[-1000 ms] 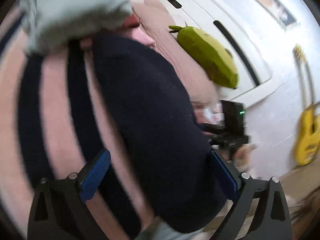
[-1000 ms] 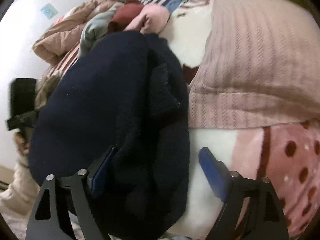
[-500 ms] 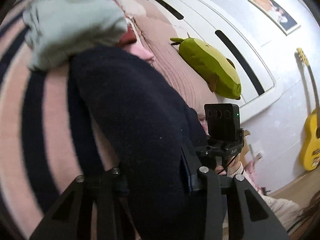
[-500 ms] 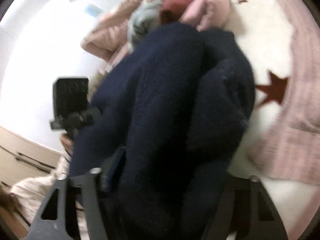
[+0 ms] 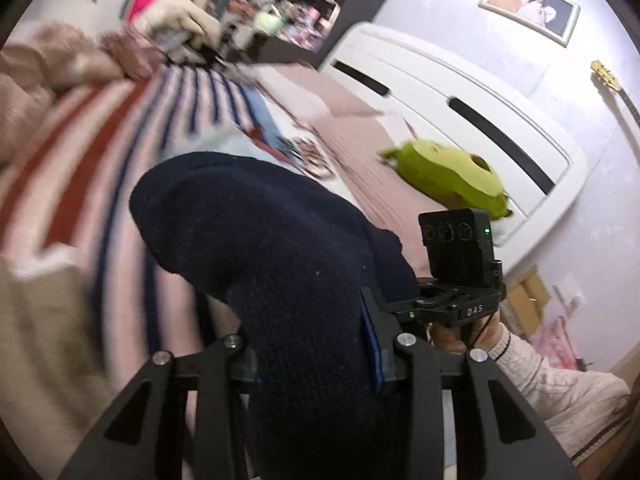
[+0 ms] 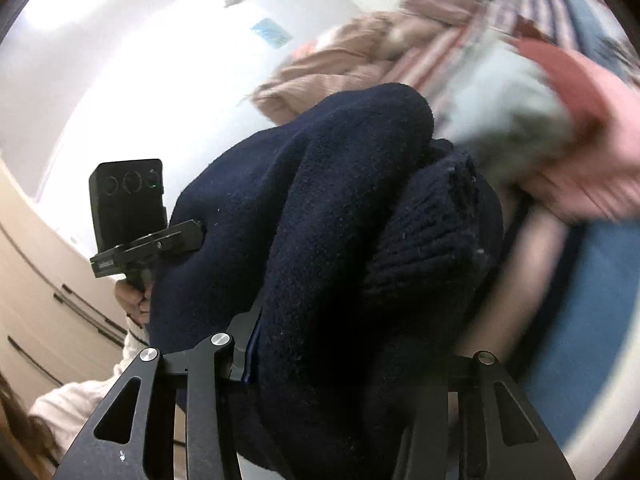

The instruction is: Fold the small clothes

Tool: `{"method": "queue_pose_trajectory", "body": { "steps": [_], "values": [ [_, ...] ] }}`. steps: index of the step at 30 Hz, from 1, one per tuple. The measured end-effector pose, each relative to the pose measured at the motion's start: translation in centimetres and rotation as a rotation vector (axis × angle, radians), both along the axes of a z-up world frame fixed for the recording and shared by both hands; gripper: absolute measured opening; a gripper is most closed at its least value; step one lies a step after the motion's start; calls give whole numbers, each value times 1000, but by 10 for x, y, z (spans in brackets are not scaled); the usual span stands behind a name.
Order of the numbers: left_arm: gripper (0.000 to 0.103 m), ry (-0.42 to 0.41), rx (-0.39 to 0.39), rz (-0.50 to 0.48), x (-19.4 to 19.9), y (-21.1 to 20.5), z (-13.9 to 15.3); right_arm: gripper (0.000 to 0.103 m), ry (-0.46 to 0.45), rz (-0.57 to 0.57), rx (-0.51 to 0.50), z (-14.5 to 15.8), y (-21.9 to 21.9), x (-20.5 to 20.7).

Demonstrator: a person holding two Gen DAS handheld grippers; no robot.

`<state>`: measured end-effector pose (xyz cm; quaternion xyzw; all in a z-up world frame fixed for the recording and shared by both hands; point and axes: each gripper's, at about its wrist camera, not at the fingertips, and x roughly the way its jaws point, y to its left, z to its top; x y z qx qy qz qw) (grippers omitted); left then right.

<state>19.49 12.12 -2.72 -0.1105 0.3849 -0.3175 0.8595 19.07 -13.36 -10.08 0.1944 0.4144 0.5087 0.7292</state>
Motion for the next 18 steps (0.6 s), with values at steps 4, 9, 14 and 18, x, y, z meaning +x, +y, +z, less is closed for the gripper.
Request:
{"method": "queue_pose_trajectory", "body": {
  "steps": [4,9,14,18],
  "values": [
    [34,-26,68,77,-11,59,27,39,-40,64,3,24,71,12],
    [34,-35,123,153,-24,132,52,38,-73,141,-6,45,165,20],
    [34,-23,147,278,-32,203,62,38,-74,182,17,54,240,26],
    [35,32,146,329,-18,247,46,38,-3,172,19,44,283,26]
  ]
}}
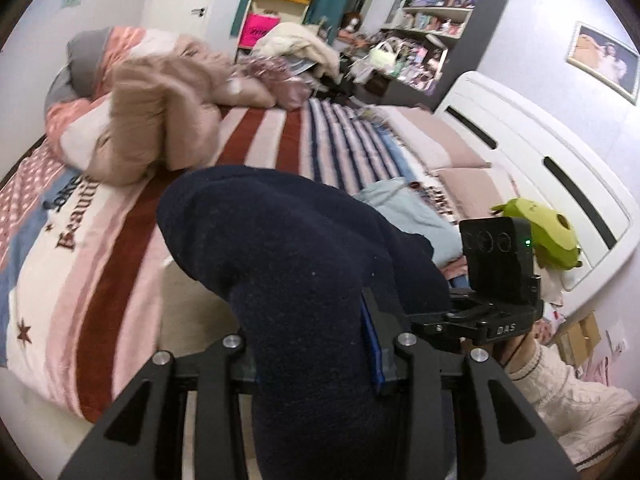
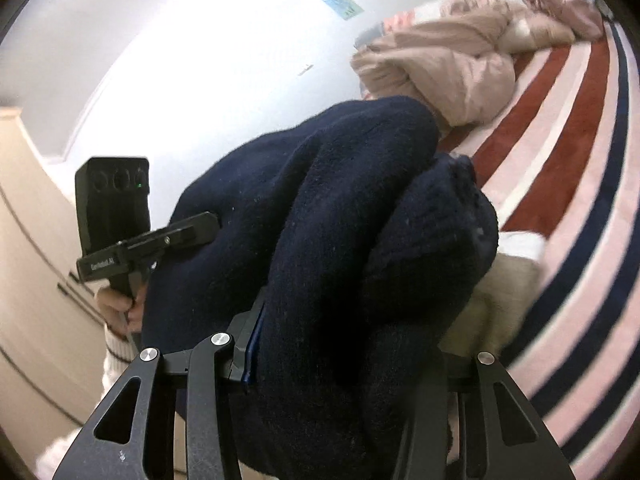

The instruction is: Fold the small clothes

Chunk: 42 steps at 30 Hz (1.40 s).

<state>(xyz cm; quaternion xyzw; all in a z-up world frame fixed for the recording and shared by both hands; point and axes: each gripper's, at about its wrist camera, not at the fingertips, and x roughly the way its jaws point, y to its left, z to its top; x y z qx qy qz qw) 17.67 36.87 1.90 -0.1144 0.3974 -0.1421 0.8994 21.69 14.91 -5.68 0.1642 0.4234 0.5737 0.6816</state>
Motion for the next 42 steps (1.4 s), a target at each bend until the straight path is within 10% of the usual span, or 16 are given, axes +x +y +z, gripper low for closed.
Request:
{"method": "queue_pose_trajectory", "body": {
  "steps": [7,12,28,42],
  "values": [
    [46,165,11,6,39,53,-74,39,111,-14,-140,-47,41,8],
    [84,182,41,88,37,71,-100,50,119,-6,-196,-58,42,10],
    [84,82,121,282,-14,40,-41,55,-90,-94,-295,-16,-6,-13],
    [87,-225,244,220,-92,-130,8,55,-354,-350,-331,20,-152,-94]
  ]
}}
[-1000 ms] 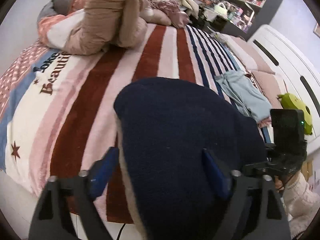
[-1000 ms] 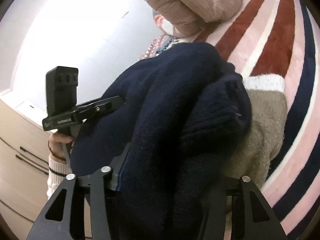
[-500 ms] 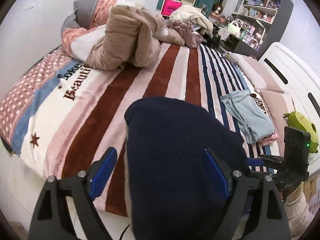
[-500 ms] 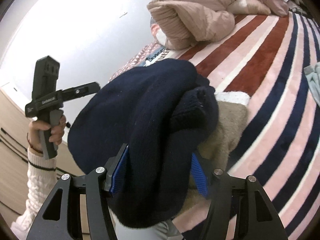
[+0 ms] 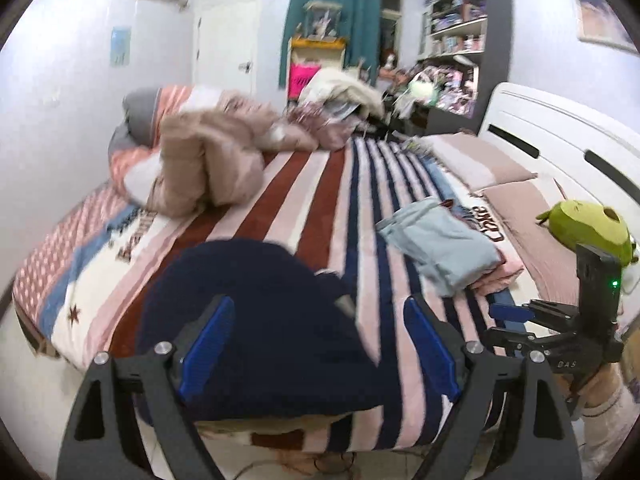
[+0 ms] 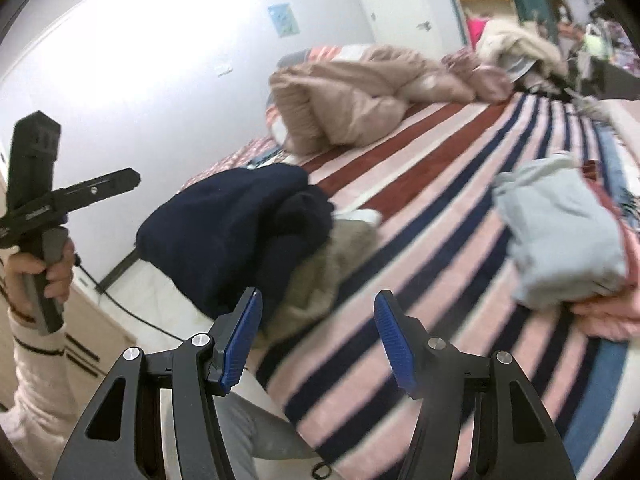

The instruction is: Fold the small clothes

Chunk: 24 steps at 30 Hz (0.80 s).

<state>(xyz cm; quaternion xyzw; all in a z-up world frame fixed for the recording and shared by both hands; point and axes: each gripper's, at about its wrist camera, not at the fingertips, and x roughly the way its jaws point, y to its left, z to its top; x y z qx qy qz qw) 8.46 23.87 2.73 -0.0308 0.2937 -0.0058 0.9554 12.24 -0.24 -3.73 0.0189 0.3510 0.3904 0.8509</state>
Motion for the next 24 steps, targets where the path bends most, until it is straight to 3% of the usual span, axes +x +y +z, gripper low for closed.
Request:
{"method": "queue_pose_trajectory", "body": {
  "steps": [5,8,12,14,19,24],
  "values": [
    [91,-108,12,-11,-16,-76,-7,59,-53,-106,0,-10,-59,-33],
    [97,-215,42,60,-31,-122,-16,61,-93,-169,-19,-13,-93,-52],
    [102,-311,62,71,-41,-176,-31,73,-160,-279,-19,-7,-136,-76],
    [102,-340,75,83,-44,-194,-35,77,-227,-322,-44,0,-155,-93],
    [102,-376,80,84,-48,-231,-41,103,-359,-390,-78,11,-185,-129],
    [102,-392,100,55,-48,-250,-44,103,-449,-455,-71,17,-205,-152]
  ]
}}
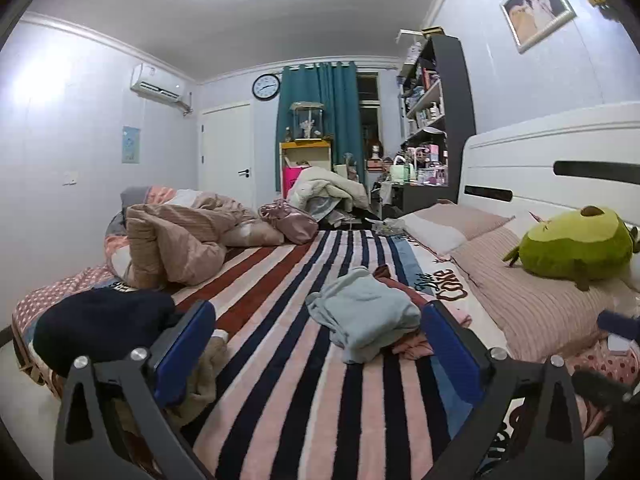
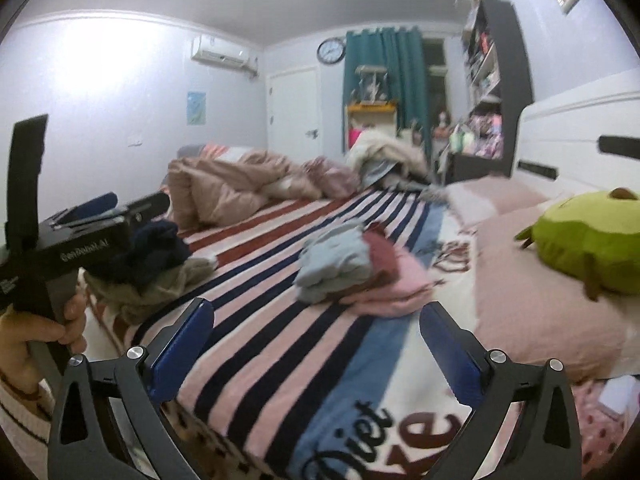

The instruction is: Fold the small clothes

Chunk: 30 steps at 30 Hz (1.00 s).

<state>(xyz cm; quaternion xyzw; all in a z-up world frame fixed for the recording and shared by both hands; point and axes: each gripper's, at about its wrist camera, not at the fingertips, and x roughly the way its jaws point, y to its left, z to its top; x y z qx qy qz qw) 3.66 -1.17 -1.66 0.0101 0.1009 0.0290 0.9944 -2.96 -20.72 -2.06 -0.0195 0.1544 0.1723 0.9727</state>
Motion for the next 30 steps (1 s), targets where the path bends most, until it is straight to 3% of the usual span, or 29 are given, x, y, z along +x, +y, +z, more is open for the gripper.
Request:
{"method": "queue_pose_trajectory", "body": {
  "steps": [15,30],
  "values": [
    [102,-3,10,-22,2,-13,-4,103,-29,-36,46,2,-18,0],
    [102,-22,-38,-84,-2,-13,-2,103,-30,-29,79,4,-8,5]
  ]
}}
